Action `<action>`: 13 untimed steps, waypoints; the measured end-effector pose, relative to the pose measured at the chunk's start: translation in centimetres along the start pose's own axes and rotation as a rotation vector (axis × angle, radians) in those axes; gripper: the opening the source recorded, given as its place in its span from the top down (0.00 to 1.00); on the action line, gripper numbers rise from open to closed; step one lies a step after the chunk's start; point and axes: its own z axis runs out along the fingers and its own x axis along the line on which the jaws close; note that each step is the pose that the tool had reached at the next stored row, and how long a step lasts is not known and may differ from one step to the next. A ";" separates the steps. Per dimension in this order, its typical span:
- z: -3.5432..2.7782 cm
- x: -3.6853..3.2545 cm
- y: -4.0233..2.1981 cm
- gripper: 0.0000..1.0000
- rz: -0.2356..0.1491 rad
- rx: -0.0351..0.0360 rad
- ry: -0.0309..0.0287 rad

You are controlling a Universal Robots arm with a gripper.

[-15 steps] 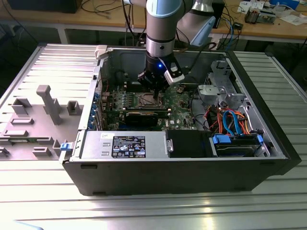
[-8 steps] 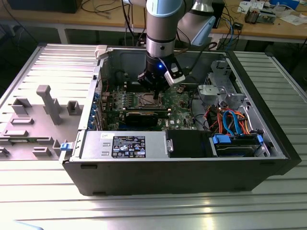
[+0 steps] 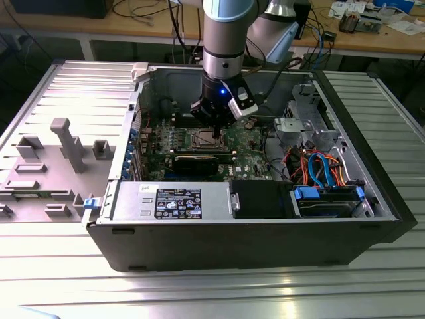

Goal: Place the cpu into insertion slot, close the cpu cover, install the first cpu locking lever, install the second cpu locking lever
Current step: 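Install the second cpu locking lever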

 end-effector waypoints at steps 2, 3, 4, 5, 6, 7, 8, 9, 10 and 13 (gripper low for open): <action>0.00 0.00 0.00 0.89 0.000 0.0001 0.0000; 0.00 0.00 -0.01 0.89 0.000 0.0000 0.0000; 0.00 0.00 -0.01 0.89 0.000 0.0000 0.0000; 0.00 0.00 -0.01 0.89 0.000 0.0000 0.0000; 0.00 0.00 -0.02 0.89 0.000 0.0000 0.0000; 0.00 0.00 -0.03 0.89 0.000 0.0000 0.0001; -0.03 0.00 -0.04 0.89 0.000 0.0003 0.0002; -0.09 0.00 -0.04 0.89 0.000 0.0001 0.0000; -0.17 0.00 -0.03 0.89 0.000 0.0001 0.0000; -0.77 -0.02 -0.01 0.89 0.000 0.0001 0.0000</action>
